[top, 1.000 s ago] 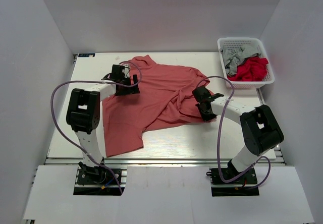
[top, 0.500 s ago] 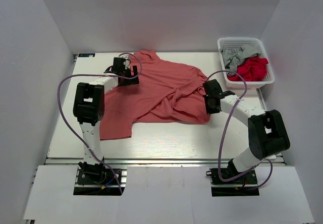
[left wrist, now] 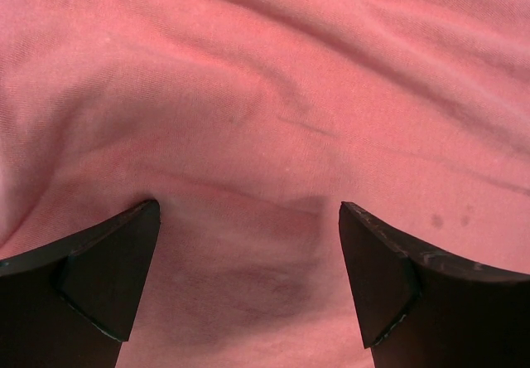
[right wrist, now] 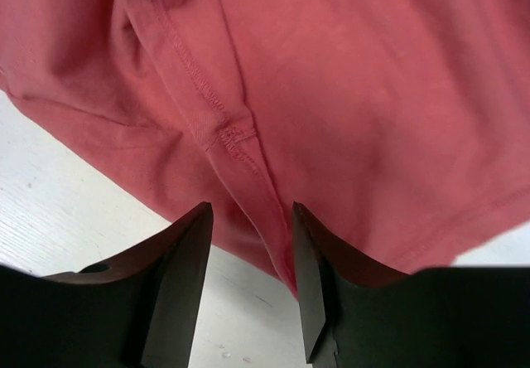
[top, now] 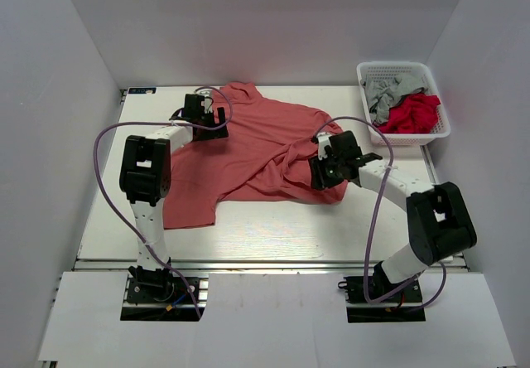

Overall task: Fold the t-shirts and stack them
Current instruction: Flatten out the tshirt

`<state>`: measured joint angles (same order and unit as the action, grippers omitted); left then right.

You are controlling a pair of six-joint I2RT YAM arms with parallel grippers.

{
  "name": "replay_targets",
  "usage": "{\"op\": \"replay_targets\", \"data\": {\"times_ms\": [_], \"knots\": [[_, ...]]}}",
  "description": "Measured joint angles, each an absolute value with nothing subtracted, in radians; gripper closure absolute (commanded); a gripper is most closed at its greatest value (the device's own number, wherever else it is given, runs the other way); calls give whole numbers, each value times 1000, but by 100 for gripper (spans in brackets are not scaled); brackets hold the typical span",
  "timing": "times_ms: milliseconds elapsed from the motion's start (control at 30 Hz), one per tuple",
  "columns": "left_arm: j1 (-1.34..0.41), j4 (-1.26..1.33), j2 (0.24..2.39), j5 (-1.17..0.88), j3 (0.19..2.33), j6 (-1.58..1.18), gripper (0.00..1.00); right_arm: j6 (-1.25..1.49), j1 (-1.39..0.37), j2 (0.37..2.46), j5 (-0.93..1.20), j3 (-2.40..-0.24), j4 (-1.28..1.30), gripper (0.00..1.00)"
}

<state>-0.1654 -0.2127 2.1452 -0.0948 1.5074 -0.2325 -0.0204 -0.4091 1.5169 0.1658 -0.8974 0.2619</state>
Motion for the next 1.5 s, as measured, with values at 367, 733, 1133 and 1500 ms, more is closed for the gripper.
{"op": "replay_targets", "data": {"times_ms": [367,733,1133,1500], "knots": [[-165,-212,2145,-94,1506,-225,1,-60,-436,1623,128,-909,255,66],[-166,-202,2145,-86,1497,-228,1,79,-437,1468,12,-796,176,100],[-154,-188,2143,-88,1489,-258,1,413,-374,1086,-194,-568,340,60],[-143,-130,2121,-147,1441,-251,1,375,-360,1082,-54,-589,423,31]]}}
